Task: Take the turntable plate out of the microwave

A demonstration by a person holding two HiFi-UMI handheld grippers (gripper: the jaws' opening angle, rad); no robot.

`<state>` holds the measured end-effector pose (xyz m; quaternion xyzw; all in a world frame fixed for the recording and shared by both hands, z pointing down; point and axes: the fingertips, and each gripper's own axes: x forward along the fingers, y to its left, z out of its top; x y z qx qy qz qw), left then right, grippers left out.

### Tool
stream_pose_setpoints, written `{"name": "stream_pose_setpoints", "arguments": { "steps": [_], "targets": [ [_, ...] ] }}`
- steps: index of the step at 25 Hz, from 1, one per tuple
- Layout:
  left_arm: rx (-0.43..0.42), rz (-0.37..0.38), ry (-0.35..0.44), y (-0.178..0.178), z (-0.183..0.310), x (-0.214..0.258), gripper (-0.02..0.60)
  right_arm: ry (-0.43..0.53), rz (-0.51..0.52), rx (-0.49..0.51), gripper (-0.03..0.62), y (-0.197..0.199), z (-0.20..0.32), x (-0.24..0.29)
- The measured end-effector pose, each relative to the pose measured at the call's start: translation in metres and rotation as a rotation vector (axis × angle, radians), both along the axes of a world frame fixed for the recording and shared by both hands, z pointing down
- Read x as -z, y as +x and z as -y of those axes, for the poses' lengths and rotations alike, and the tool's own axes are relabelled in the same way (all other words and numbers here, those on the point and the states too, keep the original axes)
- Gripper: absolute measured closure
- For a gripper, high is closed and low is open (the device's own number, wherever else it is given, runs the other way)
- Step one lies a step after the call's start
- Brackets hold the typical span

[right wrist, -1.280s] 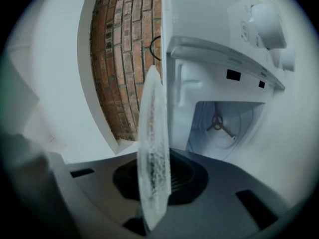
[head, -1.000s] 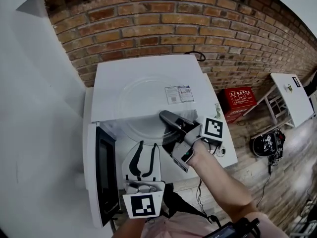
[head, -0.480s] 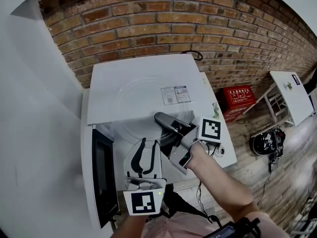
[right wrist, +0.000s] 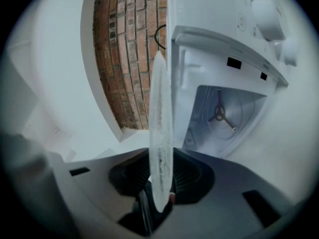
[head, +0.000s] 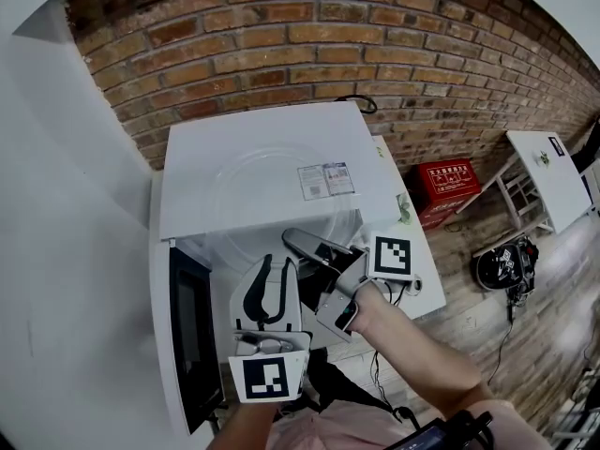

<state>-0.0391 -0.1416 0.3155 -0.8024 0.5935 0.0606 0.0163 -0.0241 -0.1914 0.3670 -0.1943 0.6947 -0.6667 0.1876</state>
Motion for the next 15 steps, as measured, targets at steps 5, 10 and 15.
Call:
{"name": "stream_pose_setpoints", "arguments": {
  "steps": [5,10,15],
  "targets": [
    [-0.003,-0.007,0.007,0.001,-0.001,0.004,0.494,-0.014,-0.015,-0.009,0.572,0.000,-0.003,-0.002],
    [-0.004,-0.001,0.020,0.001,-0.006,0.011,0.494,-0.026,-0.017,-0.009,0.566,0.000,0.003,-0.003],
    [0.001,0.007,0.019,-0.002,-0.012,0.012,0.494,-0.016,-0.009,-0.015,0.565,-0.004,0.019,0.000]
  ]
}}
